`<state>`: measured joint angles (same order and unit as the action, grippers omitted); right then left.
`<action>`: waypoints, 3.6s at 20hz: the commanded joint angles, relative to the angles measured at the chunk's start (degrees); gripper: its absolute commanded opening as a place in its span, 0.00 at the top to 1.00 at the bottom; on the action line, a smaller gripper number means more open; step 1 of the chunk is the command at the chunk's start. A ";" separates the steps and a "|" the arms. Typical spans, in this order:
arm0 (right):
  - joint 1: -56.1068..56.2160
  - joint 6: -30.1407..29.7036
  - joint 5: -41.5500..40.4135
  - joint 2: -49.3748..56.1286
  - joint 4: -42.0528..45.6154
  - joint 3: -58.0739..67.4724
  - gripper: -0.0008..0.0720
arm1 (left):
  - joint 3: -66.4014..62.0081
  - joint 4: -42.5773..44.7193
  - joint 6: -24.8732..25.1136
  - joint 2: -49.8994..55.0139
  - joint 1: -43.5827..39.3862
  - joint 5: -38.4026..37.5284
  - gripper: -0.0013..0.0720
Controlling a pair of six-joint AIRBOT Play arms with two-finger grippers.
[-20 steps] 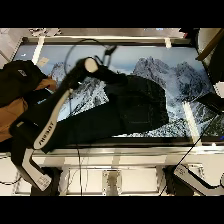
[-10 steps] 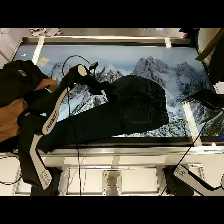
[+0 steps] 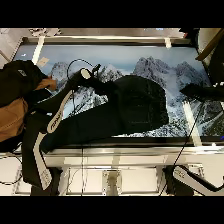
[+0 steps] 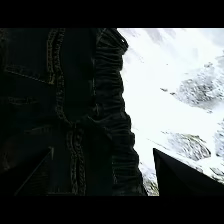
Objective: Fold the clothes and pants, and hang the long-sleeved shirts on hangers.
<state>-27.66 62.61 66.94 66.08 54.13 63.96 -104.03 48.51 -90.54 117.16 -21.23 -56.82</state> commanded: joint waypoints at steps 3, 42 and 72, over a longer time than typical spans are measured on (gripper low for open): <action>3.87 1.44 -4.94 9.60 -0.76 0.00 0.07 | -0.07 -0.81 2.32 -0.37 -0.46 1.09 0.17; -27.93 8.94 15.82 -5.07 26.25 1.90 0.94 | -0.04 -4.22 5.84 -5.99 -13.75 5.95 0.17; -29.97 3.93 1.97 -5.09 25.18 -6.60 0.94 | -0.31 -30.49 22.93 2.99 -20.72 39.63 0.96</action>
<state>-57.58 68.77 69.36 61.04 79.05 57.36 -104.27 17.98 -82.76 123.55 -43.90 -12.38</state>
